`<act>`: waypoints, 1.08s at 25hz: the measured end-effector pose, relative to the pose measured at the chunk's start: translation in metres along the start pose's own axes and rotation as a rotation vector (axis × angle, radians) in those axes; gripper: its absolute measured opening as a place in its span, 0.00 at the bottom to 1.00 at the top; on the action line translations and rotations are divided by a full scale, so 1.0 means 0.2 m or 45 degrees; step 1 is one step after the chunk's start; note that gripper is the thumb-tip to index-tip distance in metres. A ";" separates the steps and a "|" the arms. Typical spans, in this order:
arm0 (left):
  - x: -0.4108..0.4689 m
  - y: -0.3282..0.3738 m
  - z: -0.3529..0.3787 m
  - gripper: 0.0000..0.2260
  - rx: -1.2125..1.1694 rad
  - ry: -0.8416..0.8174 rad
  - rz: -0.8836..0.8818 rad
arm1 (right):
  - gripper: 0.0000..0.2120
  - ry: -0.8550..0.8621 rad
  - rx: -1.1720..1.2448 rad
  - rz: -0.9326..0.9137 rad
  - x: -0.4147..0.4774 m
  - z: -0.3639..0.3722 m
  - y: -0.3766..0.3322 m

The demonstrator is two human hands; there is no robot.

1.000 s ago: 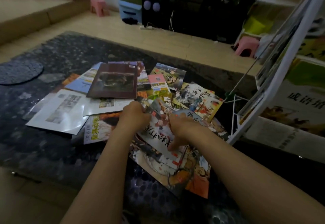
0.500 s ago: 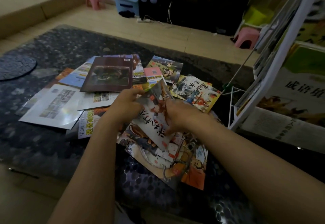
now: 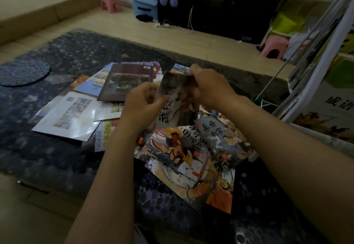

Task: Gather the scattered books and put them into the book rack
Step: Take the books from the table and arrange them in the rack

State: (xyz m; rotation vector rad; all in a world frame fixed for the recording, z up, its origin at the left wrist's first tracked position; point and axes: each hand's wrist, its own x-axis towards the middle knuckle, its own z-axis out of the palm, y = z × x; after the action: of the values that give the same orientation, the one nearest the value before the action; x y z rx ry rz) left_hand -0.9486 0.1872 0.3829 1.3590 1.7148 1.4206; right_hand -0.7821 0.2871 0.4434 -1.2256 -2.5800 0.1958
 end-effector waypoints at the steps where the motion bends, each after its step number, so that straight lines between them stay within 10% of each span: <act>1: 0.00 -0.02 0.01 0.09 0.132 0.018 0.020 | 0.11 0.010 0.131 0.103 0.01 -0.02 0.04; 7: 0.02 0.01 0.03 0.20 -0.087 0.291 0.173 | 0.14 -0.046 0.531 0.442 -0.06 -0.01 0.18; 27: -0.07 0.34 0.14 0.23 0.151 0.386 0.499 | 0.31 0.398 0.082 0.073 -0.38 -0.28 0.22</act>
State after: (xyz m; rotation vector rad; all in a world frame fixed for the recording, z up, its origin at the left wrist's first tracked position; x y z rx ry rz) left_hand -0.8959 0.1821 0.4353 1.6844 1.8108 1.8443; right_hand -0.6874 0.2558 0.4727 -1.2014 -2.2565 0.0891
